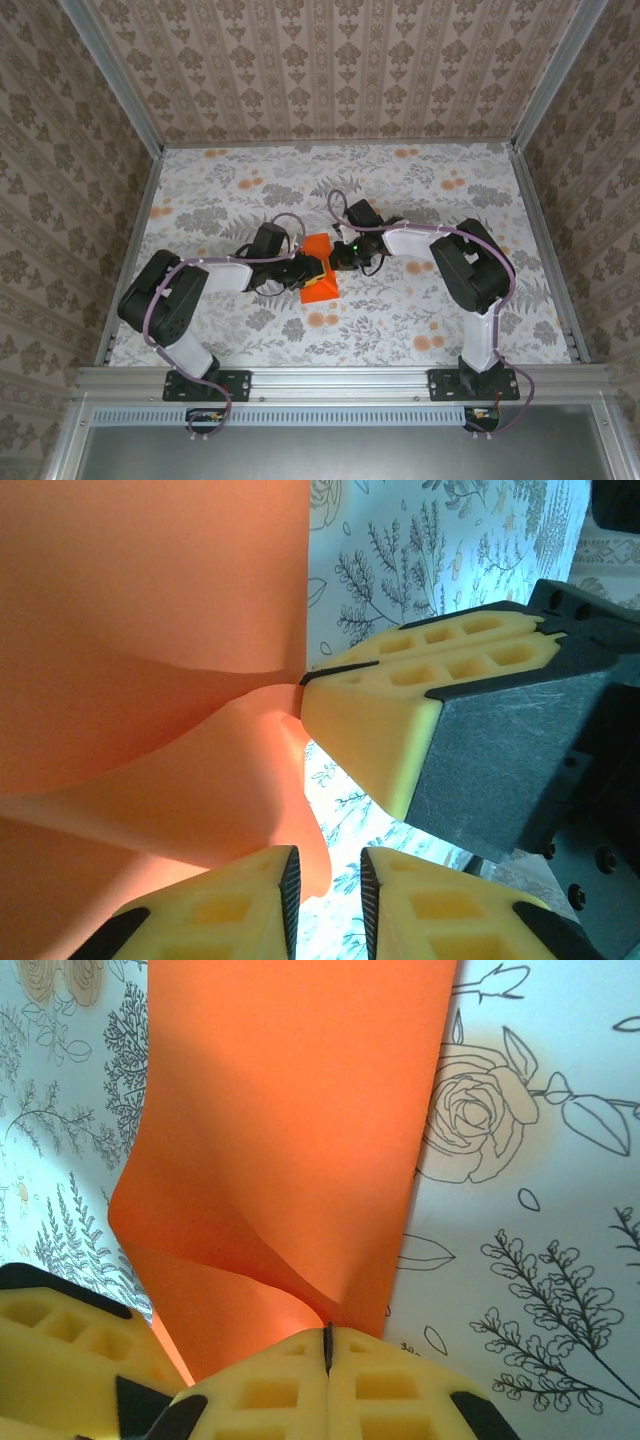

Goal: Fold a paper plane with a square sheet of paper (pick it up from the middle)
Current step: Fold the triangle a second time at the center of the table.

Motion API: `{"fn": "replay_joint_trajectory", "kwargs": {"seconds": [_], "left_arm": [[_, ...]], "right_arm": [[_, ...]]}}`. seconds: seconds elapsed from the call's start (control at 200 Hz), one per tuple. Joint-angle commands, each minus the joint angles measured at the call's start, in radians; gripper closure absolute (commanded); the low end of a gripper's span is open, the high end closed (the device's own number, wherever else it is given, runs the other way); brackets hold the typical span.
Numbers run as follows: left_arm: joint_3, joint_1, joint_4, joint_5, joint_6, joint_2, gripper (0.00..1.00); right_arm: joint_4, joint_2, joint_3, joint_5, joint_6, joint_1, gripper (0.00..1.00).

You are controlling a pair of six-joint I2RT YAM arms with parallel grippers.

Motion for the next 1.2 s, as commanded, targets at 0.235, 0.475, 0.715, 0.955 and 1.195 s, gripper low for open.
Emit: {"fn": "replay_joint_trajectory", "kwargs": {"seconds": [0.235, 0.475, 0.715, 0.955, 1.195], "left_arm": [[0.057, -0.028, -0.105, -0.057, 0.059, 0.026, 0.77], [0.06, -0.028, -0.109, -0.057, 0.062, 0.037, 0.77], [0.06, -0.028, -0.104, -0.055, 0.062, 0.043, 0.77], [0.059, -0.027, -0.09, -0.046, 0.058, 0.052, 0.77], [0.059, -0.028, -0.087, -0.044, 0.056, 0.054, 0.77]], "right_arm": [[-0.035, 0.006, 0.023, 0.014, -0.017, -0.005, 0.99], [-0.04, 0.01, 0.029, 0.02, -0.015, -0.006, 0.98], [-0.045, 0.011, 0.032, 0.031, -0.014, -0.006, 0.98], [-0.051, 0.012, 0.035, 0.039, -0.015, -0.005, 0.98], [-0.051, 0.016, 0.042, 0.038, -0.017, -0.006, 0.98]]}}
